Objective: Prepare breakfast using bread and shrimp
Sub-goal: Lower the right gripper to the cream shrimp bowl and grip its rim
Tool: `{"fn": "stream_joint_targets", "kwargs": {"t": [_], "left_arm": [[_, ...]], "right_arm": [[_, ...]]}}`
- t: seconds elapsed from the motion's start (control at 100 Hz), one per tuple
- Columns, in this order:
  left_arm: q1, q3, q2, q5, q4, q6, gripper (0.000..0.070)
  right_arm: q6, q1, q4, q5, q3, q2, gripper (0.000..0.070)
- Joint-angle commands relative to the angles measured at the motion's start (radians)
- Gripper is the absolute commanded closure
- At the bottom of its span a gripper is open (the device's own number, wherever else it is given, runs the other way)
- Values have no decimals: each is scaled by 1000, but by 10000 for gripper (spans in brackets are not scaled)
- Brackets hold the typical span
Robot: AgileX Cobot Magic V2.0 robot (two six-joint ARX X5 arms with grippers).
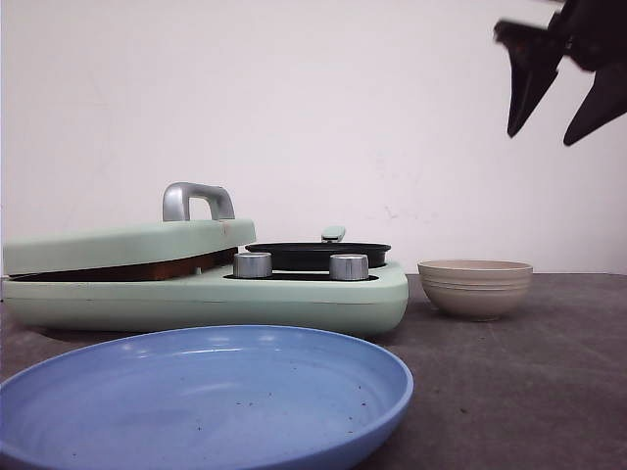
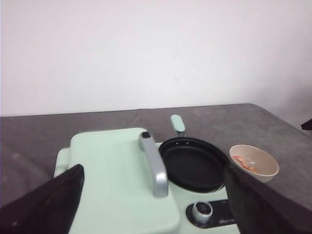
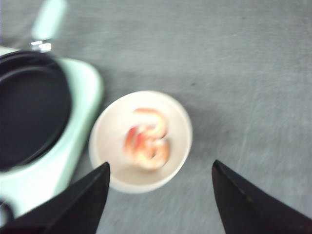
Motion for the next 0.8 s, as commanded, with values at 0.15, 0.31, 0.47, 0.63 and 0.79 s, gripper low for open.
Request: {"fn": "stream_joint_targets", "kwargs": {"t": [0.15,0.31,0.47,0.63,0.79], "left_arm": [[-1,-104,-58,-7,2,-78,189],[-1,-131,-63,-8,-24,-78,189],[-1,-131,-63,-10,-24,-78,189],[-1,-131,-63,-12,-27,-79,189],[-1,-131,-63,-12,-27,-79,189]], "right_arm": [[-21,-31,-3,-29,118,194,289],[-39,-37,-2,-29,171,308,289],[-44,-44,27,-27,186,400,289],[-42,-62,40,-27,187,468,289],[-44,-79,51,-28,187,509,289]]}}
